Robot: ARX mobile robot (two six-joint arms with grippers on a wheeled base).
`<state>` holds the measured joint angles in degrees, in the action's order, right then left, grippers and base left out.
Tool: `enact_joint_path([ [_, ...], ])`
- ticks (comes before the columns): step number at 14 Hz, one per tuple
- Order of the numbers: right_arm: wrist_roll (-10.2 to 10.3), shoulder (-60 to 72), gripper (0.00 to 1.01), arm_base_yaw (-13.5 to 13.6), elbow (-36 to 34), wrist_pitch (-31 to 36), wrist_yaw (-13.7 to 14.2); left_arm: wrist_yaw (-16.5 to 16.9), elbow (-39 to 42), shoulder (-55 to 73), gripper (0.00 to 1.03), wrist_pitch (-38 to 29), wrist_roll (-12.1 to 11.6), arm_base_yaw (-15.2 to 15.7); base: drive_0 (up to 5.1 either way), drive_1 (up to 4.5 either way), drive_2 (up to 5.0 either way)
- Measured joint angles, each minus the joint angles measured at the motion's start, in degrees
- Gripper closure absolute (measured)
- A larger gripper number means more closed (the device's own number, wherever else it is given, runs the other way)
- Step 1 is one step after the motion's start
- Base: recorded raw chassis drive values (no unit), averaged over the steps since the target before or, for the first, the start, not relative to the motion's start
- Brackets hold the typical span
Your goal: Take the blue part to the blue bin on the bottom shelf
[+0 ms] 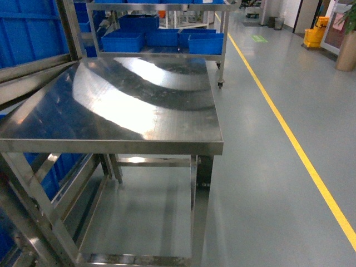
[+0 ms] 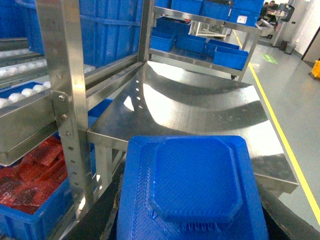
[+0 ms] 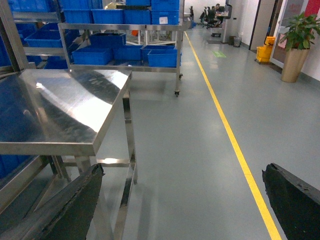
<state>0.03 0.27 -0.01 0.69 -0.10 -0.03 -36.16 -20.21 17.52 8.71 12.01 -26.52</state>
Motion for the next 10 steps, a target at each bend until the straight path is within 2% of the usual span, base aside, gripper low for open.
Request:
enact_joint_path([
  [2, 0.00, 0.00, 0.03, 0.00, 0.00, 0.17, 0.02, 0.04, 0.00, 0.57, 0.60, 0.26, 0.00, 0.00, 0.0, 0.00, 0.0],
  [10, 0.00, 0.00, 0.03, 0.00, 0.00, -0.26, 0.04, -0.02, 0.00, 0.04, 0.60, 0.17, 0.02, -0.11, -4.9, 2.49, 2.5],
])
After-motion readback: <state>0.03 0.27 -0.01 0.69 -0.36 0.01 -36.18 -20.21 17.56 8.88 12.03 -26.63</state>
